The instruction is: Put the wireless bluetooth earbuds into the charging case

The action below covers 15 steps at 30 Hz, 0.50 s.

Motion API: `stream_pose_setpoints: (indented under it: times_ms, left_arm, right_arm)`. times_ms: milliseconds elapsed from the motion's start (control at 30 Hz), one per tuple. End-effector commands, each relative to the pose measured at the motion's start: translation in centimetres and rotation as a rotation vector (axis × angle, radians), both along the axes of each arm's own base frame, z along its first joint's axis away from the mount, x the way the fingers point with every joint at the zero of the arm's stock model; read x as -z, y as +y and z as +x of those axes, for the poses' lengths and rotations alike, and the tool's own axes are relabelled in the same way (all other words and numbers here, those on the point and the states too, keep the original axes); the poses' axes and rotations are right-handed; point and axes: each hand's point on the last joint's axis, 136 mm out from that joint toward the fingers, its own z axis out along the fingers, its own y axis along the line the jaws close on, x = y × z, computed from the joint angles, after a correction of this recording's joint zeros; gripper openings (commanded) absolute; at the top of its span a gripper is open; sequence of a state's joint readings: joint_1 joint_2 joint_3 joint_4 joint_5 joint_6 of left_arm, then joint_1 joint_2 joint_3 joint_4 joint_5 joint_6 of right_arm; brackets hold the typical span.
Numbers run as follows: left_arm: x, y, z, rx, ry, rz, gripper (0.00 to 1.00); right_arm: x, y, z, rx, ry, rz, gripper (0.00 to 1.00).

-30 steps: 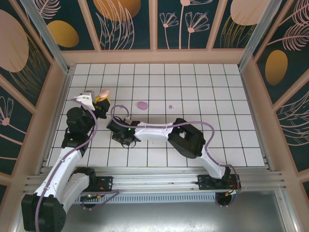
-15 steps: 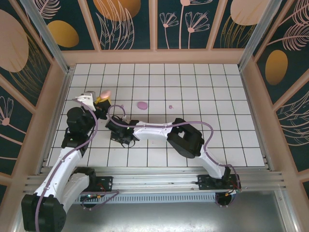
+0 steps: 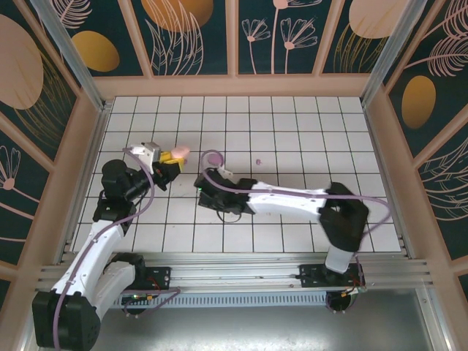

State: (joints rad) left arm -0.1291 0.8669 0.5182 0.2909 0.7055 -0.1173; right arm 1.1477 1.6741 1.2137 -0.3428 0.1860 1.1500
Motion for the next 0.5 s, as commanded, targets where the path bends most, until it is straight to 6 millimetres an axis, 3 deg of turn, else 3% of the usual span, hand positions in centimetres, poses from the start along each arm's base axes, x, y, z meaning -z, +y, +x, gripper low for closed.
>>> stream_pose_setpoints:
  times_ms: [0,100,300,467]
  left_arm:
    - [-0.8,-2.3,-2.4,0.224,-0.092,-0.003,0.00]
    - [-0.1,-3.1,-3.1,0.287,-0.084,-0.012,0.00]
    - [-0.3,-6.0,-4.5,0.387,-0.133,0.003,0.00]
    - [-0.2,-8.2,-5.0,0.429,-0.125,-0.040,0.00]
  right_arm:
    - [-2.8,-3.2,-0.4,0.038,-0.089,0.018,0.10]
    - [-5.9,-4.4,-0.8,0.025,-0.143,0.079,0.10]
    - [-10.8,-3.8,-1.1,-0.074,-0.228,0.167,0.09]
    - [-12.6,-3.4,-0.9,-0.118,-0.267,0.179,0.09]
